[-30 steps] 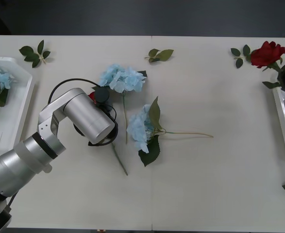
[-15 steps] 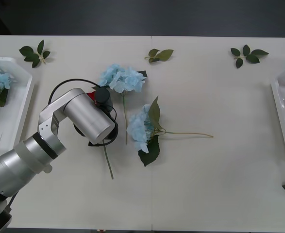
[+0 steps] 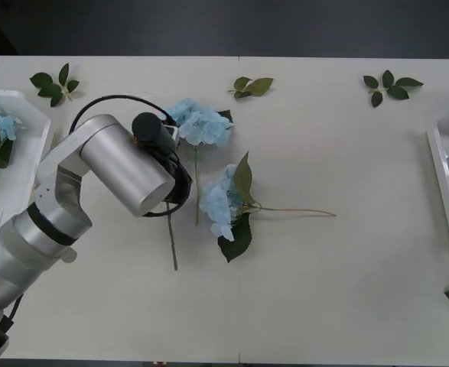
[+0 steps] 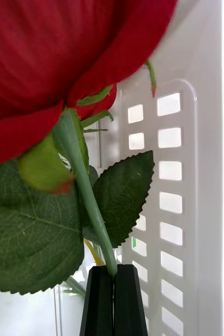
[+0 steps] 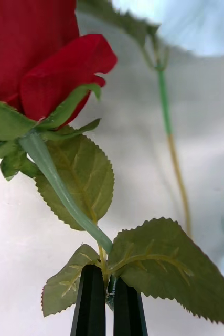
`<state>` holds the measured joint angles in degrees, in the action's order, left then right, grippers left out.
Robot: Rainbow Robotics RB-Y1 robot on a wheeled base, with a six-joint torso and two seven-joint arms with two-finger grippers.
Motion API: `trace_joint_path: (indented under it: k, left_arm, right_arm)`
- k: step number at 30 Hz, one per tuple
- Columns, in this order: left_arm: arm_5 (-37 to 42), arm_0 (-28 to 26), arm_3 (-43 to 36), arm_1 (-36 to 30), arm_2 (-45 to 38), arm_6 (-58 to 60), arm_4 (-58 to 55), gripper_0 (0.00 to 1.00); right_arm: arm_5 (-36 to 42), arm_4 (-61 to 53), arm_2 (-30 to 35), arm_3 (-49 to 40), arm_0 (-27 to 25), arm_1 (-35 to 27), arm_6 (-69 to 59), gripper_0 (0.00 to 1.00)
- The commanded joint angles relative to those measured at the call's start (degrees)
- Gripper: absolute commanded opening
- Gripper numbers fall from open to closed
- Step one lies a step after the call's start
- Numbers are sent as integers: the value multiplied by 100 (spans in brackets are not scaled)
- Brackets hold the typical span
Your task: Put the red flowers into the right box and the blue flowers into the left box
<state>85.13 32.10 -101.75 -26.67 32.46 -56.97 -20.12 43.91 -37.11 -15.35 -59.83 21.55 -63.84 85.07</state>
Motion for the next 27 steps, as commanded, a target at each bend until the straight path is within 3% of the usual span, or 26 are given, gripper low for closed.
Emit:
trace_joint_path:
  k: [1,2,5,7,9,19,27]
  left_arm:
    - [487,-345,-882,-67,-899,-833,-405,0]
    - [487,-345,-882,-67,-899,-833,-405,0]
    - [1006,-583,-1550,-67,-1585,-1440,-880,0]
    - [1191,-653,-1787,-67,-1831,-1624,-1082,0]
    - [1349,-723,-2025,-67,-2095,-1835,-1346,0]
    - [1182,-785,-2315,188,-3123,-2855,-2813,0]
    - [285,-776,-1928,390,-3738,-3461,-4764,0]
  right_arm:
    - [-50,46,-21,59,183,-32,115,0]
    - [-50,46,-21,59,183,-32,115,0]
    - [-58,46,-21,42,192,-32,194,66]
    - [-58,46,-21,-2,192,-41,238,88]
    - [-58,37,-21,-37,183,-41,317,98]
    - [-67,-367,-21,-160,192,-84,643,100]
    - [-58,-2143,-21,-600,183,-445,1706,100]
